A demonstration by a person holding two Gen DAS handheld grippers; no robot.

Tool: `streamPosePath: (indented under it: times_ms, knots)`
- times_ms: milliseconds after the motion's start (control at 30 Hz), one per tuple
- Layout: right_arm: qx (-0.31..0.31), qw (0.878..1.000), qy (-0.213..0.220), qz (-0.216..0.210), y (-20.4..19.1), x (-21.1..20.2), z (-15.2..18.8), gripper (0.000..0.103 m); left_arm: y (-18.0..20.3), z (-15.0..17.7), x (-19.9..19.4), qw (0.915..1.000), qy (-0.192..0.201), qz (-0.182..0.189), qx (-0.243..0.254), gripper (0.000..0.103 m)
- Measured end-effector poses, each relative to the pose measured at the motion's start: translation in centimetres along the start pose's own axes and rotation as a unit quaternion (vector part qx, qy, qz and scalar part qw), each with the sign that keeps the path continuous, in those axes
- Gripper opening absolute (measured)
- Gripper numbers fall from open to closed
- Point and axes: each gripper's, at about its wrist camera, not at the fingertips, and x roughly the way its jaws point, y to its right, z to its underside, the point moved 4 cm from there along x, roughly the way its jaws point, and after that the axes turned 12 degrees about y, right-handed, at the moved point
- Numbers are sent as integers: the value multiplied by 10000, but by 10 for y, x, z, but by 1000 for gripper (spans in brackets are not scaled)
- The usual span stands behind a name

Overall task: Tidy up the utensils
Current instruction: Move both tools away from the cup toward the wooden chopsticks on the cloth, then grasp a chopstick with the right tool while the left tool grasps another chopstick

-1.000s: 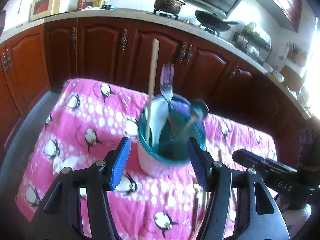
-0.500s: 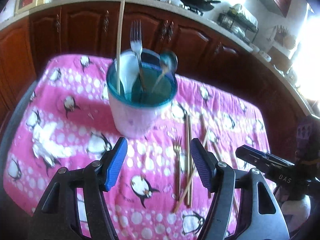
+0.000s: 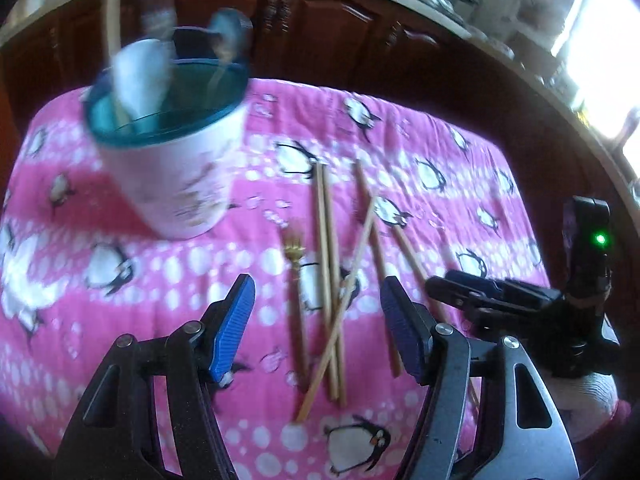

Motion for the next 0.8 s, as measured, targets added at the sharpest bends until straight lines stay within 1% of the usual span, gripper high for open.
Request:
streamPosePath:
  times_ms: [100, 233, 333, 367, 433, 533, 633, 700, 800]
  knots:
    - [-90, 10000, -13, -5, -1, 11, -9, 30, 11, -7, 14, 9997, -57, -28, 239, 65]
    - [-219, 9997, -103, 55, 1, 27, -21, 25, 18, -14, 29, 9993, -165, -71, 337, 65]
    - [-352, 9989, -240, 181, 4, 40, -24, 16, 22, -14, 36, 9989, -242, -128, 377, 65]
    - [-394, 9986, -274, 229, 5, 44, -24, 10, 22, -14, 39, 9988, -277, -140, 383, 65]
    - [-403, 9986, -213, 285, 11, 44, -26, 6, 24, -14, 43, 9986, -320, -150, 404, 65]
    - [-196, 9987, -112, 449, 27, 36, -29, 6, 28, -16, 50, 9980, -371, -172, 487, 65]
    - [111, 9990, -75, 430, 45, 27, -32, 6, 32, -16, 62, 9970, -469, -174, 584, 65]
    - [228, 9991, -65, 361, 50, 23, -34, 6, 36, -17, 71, 9964, -541, -154, 640, 65]
    - [529, 9985, 2, 138, 58, 15, -38, 7, 41, -21, 86, 9956, -612, -144, 697, 65]
